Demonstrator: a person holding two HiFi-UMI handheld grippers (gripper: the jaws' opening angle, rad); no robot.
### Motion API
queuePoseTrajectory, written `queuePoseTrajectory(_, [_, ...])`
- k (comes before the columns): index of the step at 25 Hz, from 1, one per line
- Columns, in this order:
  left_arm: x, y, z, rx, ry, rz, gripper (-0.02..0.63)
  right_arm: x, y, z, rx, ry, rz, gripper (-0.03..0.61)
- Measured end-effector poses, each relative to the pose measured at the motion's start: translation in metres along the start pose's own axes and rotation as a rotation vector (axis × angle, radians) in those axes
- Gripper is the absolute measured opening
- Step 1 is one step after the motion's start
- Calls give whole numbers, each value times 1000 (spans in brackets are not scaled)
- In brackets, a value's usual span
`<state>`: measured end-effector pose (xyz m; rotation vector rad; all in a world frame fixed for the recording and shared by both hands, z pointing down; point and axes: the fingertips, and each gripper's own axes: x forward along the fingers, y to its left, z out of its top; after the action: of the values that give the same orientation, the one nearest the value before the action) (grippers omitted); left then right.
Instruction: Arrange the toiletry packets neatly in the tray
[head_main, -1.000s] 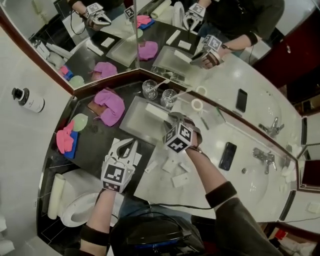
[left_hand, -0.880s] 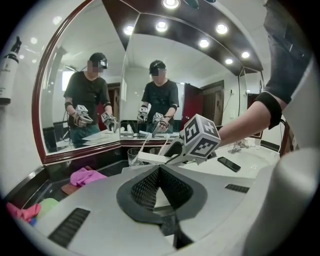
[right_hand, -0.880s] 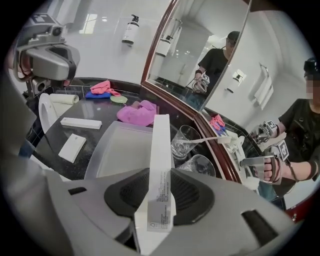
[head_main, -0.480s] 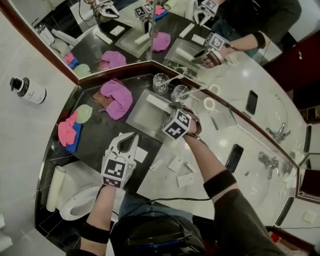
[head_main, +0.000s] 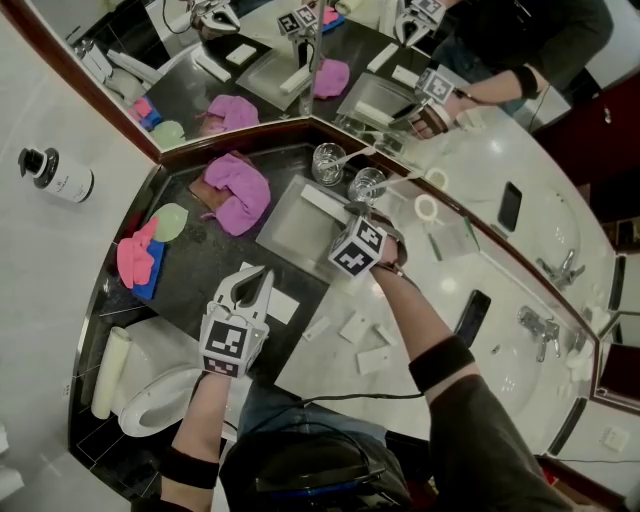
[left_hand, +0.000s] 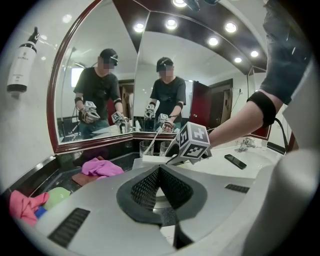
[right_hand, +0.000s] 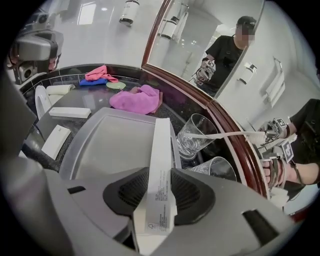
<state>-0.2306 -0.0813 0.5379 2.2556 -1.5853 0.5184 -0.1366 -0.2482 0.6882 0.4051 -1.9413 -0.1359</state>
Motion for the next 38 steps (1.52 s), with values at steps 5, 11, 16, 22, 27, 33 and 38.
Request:
queuePoseTrajectory(5, [2, -2, 1, 2, -1, -2, 2, 0, -4, -3, -3, -14, -23, 195])
queuePoseTrajectory(11, [0, -6, 0, 3, 1, -4, 2, -7, -1, -1, 7, -45, -27, 191])
queuePoseTrajectory(16, [-5, -10, 2, 5, -5, -2, 2, -18, 0, 6, 22, -79, -26, 190])
queuePoseTrajectory(22, [-19, -17, 14, 15, -24, -2, 2, -60, -3, 21, 71, -157, -61, 186])
queuePoseTrajectory(27, [-38, -27, 28, 17, -53, -2, 2, -124, 3, 26, 151, -260, -70, 104])
queuePoseTrajectory(33, [-58, -38, 39, 16, -86, 5, 2, -215, 9, 10, 298, -386, -99, 18])
queuePoseTrajectory(38, [-69, -56, 44, 48, -96, -21, 0, -270, 13, -25, 503, -497, -107, 17])
